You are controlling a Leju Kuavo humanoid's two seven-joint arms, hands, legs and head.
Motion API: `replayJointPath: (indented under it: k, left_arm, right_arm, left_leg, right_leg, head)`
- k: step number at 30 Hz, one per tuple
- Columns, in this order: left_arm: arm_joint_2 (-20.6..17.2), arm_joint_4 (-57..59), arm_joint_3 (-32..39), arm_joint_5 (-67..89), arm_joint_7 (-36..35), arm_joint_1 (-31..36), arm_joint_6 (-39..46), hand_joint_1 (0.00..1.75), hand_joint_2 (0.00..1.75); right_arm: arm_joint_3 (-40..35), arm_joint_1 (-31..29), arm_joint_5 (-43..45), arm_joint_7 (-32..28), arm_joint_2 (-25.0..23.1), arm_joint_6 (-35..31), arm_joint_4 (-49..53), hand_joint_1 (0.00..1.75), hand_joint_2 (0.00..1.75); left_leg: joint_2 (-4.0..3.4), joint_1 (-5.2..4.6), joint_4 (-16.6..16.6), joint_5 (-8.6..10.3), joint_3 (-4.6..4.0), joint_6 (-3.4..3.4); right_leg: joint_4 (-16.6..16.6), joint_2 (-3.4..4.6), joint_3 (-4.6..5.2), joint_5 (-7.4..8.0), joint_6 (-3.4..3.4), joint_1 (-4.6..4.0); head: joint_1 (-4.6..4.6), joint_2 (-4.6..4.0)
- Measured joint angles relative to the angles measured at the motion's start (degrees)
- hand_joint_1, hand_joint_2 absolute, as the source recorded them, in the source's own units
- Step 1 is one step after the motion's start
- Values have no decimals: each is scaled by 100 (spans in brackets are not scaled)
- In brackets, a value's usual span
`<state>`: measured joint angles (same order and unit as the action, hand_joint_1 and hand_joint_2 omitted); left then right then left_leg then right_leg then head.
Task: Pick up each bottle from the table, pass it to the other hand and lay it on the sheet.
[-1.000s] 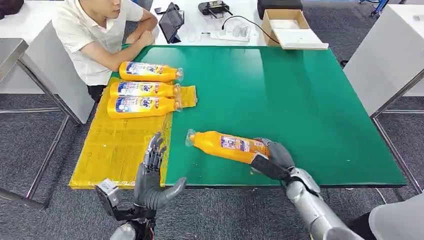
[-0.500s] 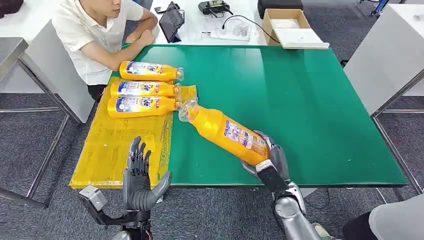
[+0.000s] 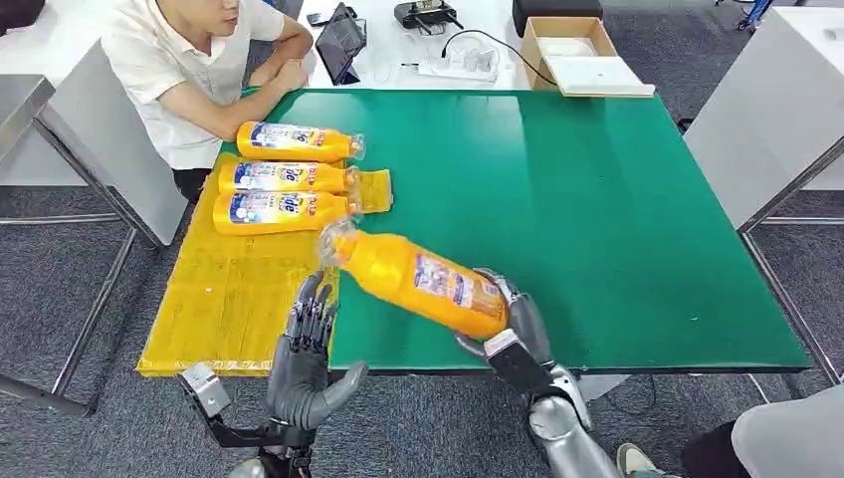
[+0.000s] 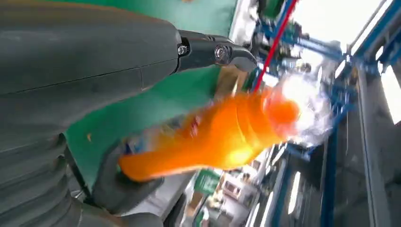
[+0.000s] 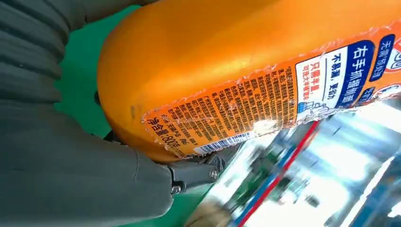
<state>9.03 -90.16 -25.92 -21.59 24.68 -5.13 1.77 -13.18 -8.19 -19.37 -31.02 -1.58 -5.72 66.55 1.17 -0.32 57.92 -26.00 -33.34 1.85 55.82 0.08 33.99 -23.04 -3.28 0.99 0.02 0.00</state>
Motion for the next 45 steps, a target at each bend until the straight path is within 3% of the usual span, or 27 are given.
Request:
replayJointPath:
  k: [10,18,19,20,21,38,39,40,43,44,45]
  left_arm:
    - [-48,341,-98,-50,-44,289,-537,0,175]
    - [-48,380,-107,-165,-72,327,-638,0,175]
    - [-39,487,-129,-374,-122,450,-780,0,175]
    - [20,577,-140,-534,-4,567,-791,16,175]
    - [35,583,-140,-542,76,582,-756,175,175]
    - [68,402,-59,-735,573,478,-505,175,175]
    - [68,400,-57,-741,577,469,-494,175,175]
    - [68,398,-50,-746,581,456,-489,175,175]
    - [68,382,-35,-763,588,436,-487,175,175]
    - [68,369,-28,-776,588,434,-487,175,175]
    - [66,354,-22,-807,586,435,-489,175,175]
  right_arm:
    - [-755,-13,103,-532,-266,288,-28,175,175]
    - [-839,-11,83,-656,-291,277,-33,175,175]
    - [-1108,19,359,-714,-315,111,33,175,175]
    - [-1423,11,437,-717,-321,-16,15,175,175]
    - [-1475,4,454,-716,-323,-16,-12,175,175]
    - [-1772,-296,634,-717,-537,124,-763,175,175]
    - [-1772,-296,636,-717,-548,129,-783,127,175]
    - [-1774,-295,636,-717,-557,135,-804,5,175]
    - [-1783,-295,612,-717,-572,155,-863,0,175]
    - [-1792,-297,583,-717,-577,157,-892,0,0]
    - [-1796,-296,553,-717,-577,157,-942,0,0]
  left_leg:
    - [-1,1,0,2,0,-2]
    - [-1,0,0,2,1,-2]
    - [8,0,0,2,0,-2]
    - [-2,1,0,1,0,-2]
    - [0,1,0,1,0,-2]
    - [-2,1,0,2,1,-3]
    - [-2,1,0,2,1,-3]
    - [-2,1,0,2,2,-3]
    - [-2,1,0,2,1,-3]
    - [-2,1,0,2,2,-3]
    - [-2,1,0,2,2,-3]
  right_leg:
    - [1,0,0,0,0,0]
    - [1,1,1,0,0,1]
    - [0,-2,0,0,0,0]
    - [0,1,2,0,0,0]
    - [0,0,2,0,0,0]
    - [0,1,4,0,0,0]
    - [0,1,5,0,0,0]
    - [0,1,5,0,0,-1]
    - [0,1,5,0,0,-1]
    - [0,1,5,0,0,-1]
    - [0,1,5,0,1,-1]
  head:
    - [0,0]
    - [0,0]
    - [2,0]
    - [2,0]
    - [-2,0]
    - [-2,0]
    - [0,0]
    - [0,0]
    - [2,0]
    - [-2,0]
    - [0,-2]
